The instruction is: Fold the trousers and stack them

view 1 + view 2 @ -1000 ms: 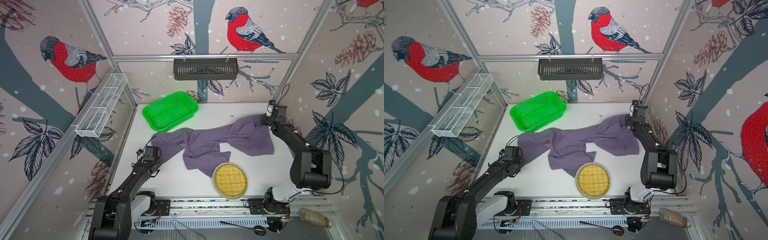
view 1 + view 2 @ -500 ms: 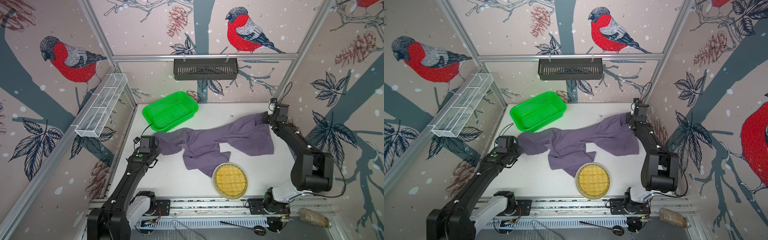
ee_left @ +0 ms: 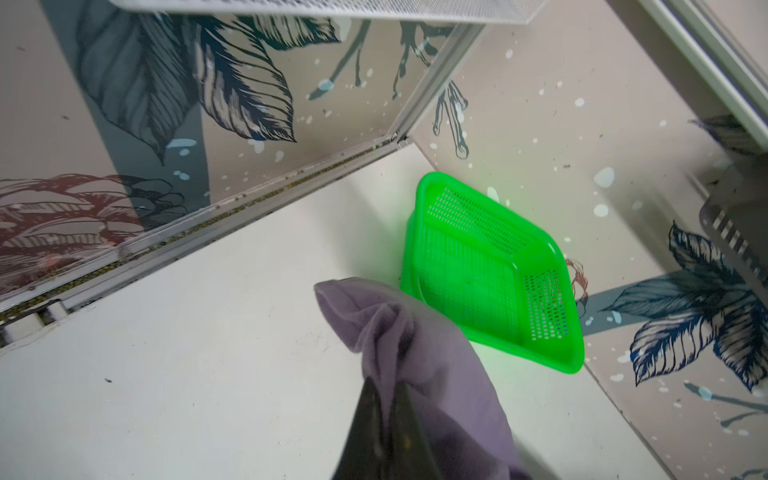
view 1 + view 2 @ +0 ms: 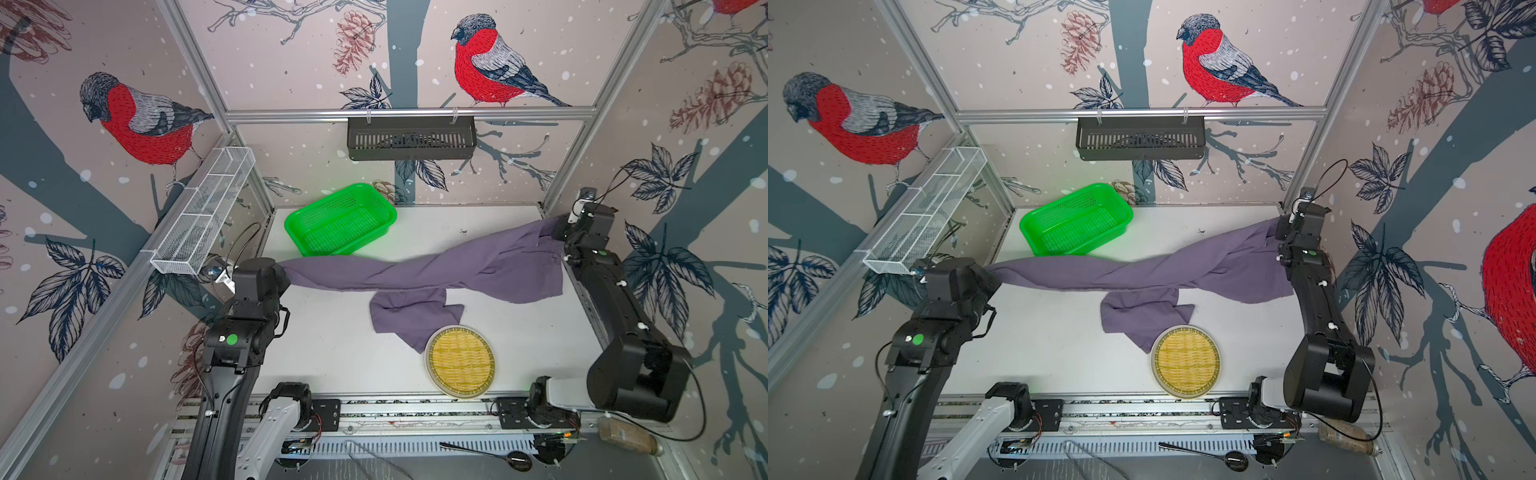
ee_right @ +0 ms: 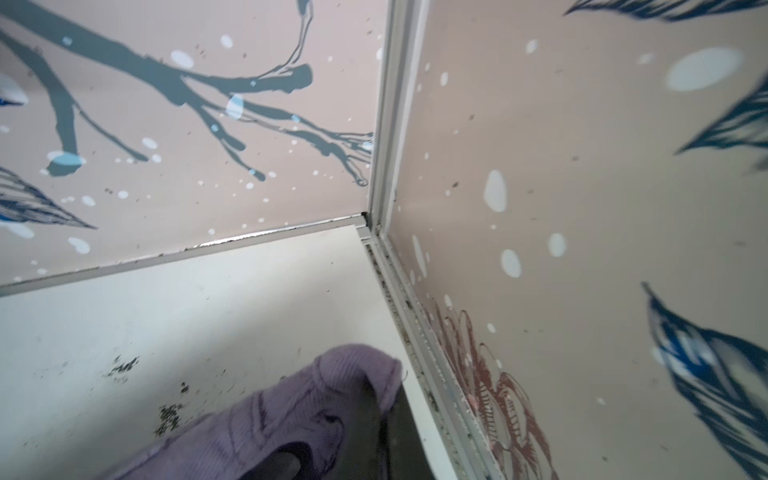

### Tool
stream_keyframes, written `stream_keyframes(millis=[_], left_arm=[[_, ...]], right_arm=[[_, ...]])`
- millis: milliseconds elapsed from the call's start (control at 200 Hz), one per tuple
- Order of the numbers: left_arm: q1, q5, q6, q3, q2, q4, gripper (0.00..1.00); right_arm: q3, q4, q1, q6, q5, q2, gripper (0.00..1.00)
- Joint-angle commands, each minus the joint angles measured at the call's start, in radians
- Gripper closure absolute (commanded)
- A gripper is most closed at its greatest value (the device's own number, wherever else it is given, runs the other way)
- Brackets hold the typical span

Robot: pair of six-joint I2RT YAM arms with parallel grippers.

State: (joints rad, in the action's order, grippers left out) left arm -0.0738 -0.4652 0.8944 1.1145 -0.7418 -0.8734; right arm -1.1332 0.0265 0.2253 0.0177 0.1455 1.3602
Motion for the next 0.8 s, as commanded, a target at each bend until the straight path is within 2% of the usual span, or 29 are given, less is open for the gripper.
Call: stream_keyframes(millis=[0, 95, 200, 285, 350, 420, 505, 605, 665, 795], left_arm=[[0.002, -0.090, 0.076, 0.010, 0.031, -0.085, 1.00], [0.001, -0.095, 0.117, -0.024, 0.077, -0.090, 1.00], [0.003, -0.094, 0.164, -0.144, 0.094, -0.065, 1.00], [0.025, -0.024, 0.165, -0.250, 0.080, 0.034, 1.00], [0.062, 0.047, 0.158, -0.305, 0.052, 0.109, 1.00], [0.101, 0.075, 0.133, -0.339, 0.015, 0.181, 1.00], [0.181, 0.150, 0.085, -0.367, -0.036, 0.254, 1.00], [0.265, 0.166, 0.038, -0.388, -0.090, 0.312, 1.00], [0.320, 0.231, 0.017, -0.407, -0.122, 0.367, 1.00], [0.382, 0.301, -0.009, -0.428, -0.213, 0.461, 1.00]], right_arm=[[0.000, -0.040, 0.018, -0.018, 0.035, -0.029, 0.96], [0.007, -0.042, 0.026, -0.015, 0.036, -0.035, 0.96], [0.030, -0.084, 0.020, -0.013, -0.012, -0.009, 0.96], [0.001, -0.064, 0.011, -0.010, -0.054, 0.062, 0.96], [-0.037, -0.037, -0.006, -0.001, -0.058, 0.133, 0.96], [-0.059, -0.040, -0.022, 0.011, -0.047, 0.190, 0.96], [-0.087, -0.051, -0.030, 0.009, -0.049, 0.256, 0.96], [-0.133, -0.049, -0.032, 0.002, -0.047, 0.325, 0.96], [-0.166, -0.040, -0.040, 0.001, -0.043, 0.358, 0.96], [-0.240, -0.031, -0.060, 0.001, -0.048, 0.446, 0.96]])
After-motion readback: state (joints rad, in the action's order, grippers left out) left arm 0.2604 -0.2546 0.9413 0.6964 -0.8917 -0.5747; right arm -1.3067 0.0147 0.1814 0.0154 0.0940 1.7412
